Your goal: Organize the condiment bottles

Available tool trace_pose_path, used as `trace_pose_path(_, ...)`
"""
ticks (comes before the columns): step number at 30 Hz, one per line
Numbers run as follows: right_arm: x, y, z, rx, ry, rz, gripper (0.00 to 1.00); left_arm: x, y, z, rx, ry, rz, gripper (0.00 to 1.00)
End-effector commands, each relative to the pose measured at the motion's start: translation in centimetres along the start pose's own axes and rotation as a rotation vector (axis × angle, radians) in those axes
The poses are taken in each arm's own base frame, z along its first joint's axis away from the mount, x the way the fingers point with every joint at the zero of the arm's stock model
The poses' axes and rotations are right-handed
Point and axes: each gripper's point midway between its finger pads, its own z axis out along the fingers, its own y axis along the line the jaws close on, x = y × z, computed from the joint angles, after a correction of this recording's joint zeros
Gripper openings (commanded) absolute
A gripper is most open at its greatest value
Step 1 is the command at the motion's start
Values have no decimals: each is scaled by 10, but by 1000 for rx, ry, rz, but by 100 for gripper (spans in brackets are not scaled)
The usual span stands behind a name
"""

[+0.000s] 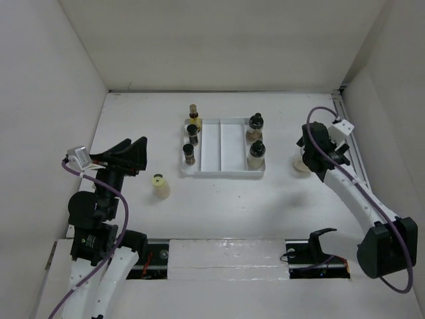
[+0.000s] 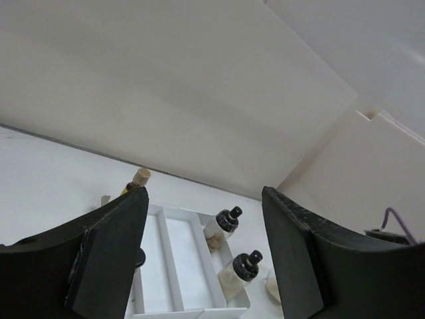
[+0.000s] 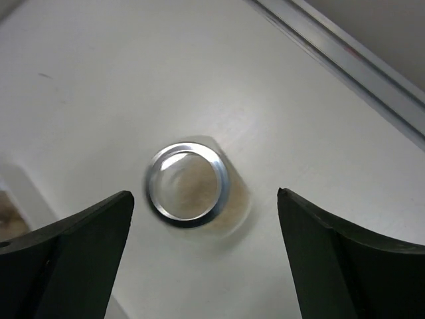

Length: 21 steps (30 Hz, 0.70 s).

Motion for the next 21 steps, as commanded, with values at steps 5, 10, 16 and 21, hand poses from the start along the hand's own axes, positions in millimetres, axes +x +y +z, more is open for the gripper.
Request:
trace_pose_path(5,-5,-12,37,-94,64,62,99,-6,-9,2,41,-25,5,65)
trace_pose_path(10,-1,5,39,-202,110,30,99,-6,-9,2,41,-25,5,65)
trace_pose_path(16,26,16,49,-268,180,-36,99,-8,-10,0,46,-33,4,65)
trace_pose_path(21,34,23,58,-276,220,-60,99,-8,-10,0,46,-33,4,65)
